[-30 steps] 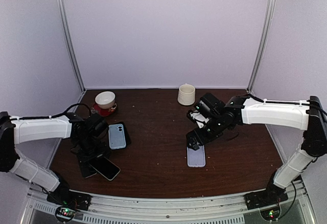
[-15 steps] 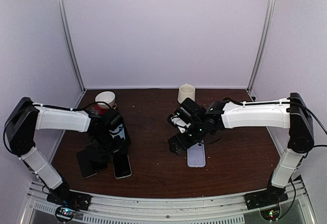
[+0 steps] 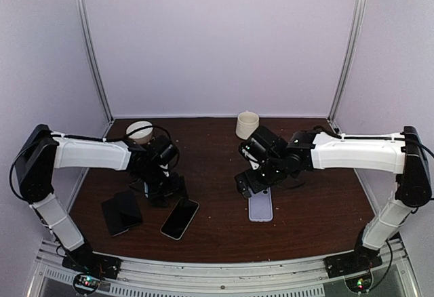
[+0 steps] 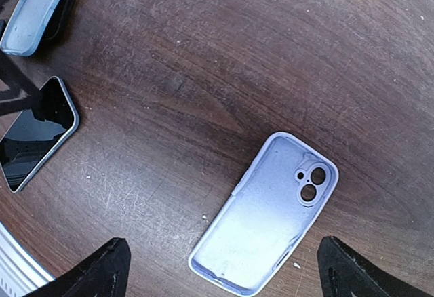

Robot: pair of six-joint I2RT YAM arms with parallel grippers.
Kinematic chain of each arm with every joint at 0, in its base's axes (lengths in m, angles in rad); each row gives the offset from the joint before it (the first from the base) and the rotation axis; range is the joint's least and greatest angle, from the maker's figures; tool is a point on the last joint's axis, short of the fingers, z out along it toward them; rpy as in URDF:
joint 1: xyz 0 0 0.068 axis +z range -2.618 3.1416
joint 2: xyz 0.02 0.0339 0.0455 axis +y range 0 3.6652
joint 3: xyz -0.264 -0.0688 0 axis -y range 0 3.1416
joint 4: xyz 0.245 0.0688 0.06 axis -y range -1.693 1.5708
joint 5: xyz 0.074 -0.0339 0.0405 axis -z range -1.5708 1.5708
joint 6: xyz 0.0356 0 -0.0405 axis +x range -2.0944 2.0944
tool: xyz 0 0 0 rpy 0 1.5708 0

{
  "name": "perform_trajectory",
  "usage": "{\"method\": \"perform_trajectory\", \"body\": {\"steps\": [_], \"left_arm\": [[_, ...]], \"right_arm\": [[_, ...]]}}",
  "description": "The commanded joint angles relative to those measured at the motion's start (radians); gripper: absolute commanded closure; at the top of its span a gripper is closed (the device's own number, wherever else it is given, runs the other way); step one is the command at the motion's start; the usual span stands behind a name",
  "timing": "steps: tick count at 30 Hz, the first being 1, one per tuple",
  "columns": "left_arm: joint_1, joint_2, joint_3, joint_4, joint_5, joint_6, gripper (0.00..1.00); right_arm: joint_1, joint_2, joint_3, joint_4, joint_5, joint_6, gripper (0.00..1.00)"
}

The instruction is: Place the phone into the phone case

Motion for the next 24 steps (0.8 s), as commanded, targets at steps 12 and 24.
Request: {"method": "perform_trajectory", "body": {"steps": [12,24], "left_arm": [[0.033,-0.024,0.017,-0.434,-0.125,0.614,0.69],[-0.105,0.131,0.095,-0.415,0.017,0.746,0.79]], "right_arm": [[0.023,0.006,0.037,-0.052,0.065,0.004,0.01],[0.023,-0.018,0.015,-0.065,0.092,0.026,0.01]]}}
